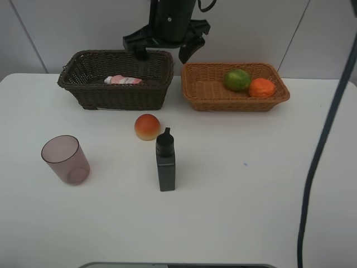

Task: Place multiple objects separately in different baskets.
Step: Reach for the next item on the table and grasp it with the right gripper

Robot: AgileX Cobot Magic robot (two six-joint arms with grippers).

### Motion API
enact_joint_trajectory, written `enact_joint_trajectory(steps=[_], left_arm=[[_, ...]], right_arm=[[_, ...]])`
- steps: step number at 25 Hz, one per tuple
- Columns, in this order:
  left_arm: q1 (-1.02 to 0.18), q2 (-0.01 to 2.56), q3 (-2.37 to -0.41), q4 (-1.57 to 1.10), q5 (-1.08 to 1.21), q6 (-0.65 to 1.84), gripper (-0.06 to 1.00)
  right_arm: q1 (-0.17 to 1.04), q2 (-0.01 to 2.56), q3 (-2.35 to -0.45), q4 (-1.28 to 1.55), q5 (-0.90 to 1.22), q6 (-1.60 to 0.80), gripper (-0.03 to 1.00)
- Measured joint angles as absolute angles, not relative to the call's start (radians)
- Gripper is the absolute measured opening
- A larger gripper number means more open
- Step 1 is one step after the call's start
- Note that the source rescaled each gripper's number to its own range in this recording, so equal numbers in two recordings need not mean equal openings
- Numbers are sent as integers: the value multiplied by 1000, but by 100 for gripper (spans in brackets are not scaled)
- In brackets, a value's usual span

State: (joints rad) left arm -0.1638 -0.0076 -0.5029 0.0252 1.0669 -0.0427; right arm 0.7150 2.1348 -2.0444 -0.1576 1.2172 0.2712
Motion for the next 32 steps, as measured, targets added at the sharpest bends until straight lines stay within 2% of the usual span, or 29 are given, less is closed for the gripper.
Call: enact_joint_trajectory(steps=[5, 6, 11, 17, 22, 32], left_arm=[[-164, -8, -503, 25, 1067, -43, 100], [-164, -8, -503, 25, 1067, -43, 100], [-164, -8, -503, 25, 1067, -43, 100], [-164, -8, -503, 25, 1067, -43, 100], [-164, -8, -503, 25, 1067, -43, 100], [-164, -8, -503, 25, 1067, -43, 100]], right_arm=[[747, 1964, -1757, -167, 1172, 353, 89], [747, 1964, -1757, -167, 1172, 353, 89], [826, 1824, -1528, -167, 1090, 496, 89], [901, 1816, -1485, -170, 1104, 622, 89], [918, 1819, -1485, -181, 1080, 774, 89], [922, 1922, -1485, -176, 1110, 815, 89]])
